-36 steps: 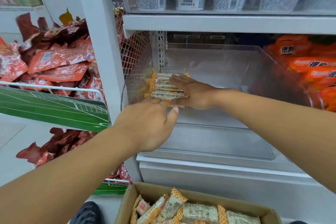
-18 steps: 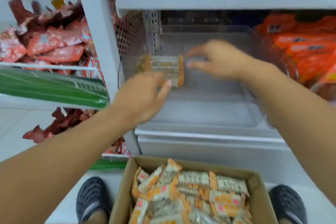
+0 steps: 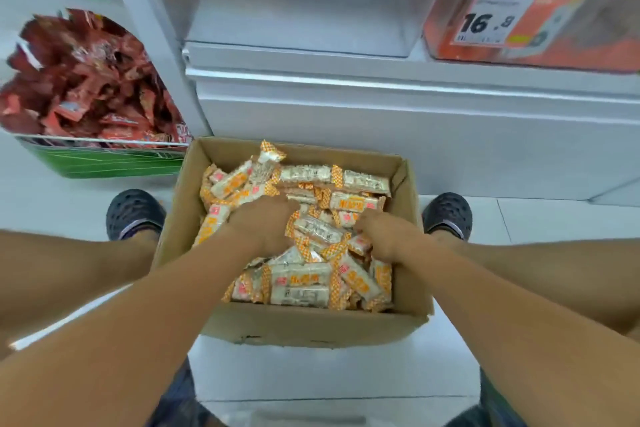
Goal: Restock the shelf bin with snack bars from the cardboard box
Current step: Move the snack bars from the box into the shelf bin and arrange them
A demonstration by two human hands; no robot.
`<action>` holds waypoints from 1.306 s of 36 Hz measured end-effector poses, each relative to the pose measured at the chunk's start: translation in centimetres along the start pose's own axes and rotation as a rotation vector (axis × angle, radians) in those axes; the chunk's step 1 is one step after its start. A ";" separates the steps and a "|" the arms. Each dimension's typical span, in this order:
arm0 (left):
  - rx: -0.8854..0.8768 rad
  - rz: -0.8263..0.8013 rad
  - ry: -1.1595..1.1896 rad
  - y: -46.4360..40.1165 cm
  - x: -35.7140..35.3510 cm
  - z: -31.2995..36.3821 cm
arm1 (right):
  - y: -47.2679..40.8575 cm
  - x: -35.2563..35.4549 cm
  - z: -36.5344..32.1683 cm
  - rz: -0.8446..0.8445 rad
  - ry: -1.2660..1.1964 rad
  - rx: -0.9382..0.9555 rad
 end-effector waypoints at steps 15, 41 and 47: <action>0.148 0.371 0.417 0.0 1.6 -3.7 | -0.8 7.4 0.3 0.216 -0.758 -0.011; 0.488 0.590 1.425 0.6 -0.5 -6.6 | -1.4 3.6 -3.4 -0.037 -0.643 -0.034; 0.505 0.429 1.196 0.9 -0.9 -6.9 | -0.4 -1.0 -3.0 -0.288 -0.271 -0.034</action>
Point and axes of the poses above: each hand's wrist, its own y-axis away from the middle knuckle, its own x-axis out of the back of the hand, z = x × y, the point moved 9 cm from there along -y, towards the middle knuckle, and after that the axes turned 8 degrees about -x, right-handed, at the moved point
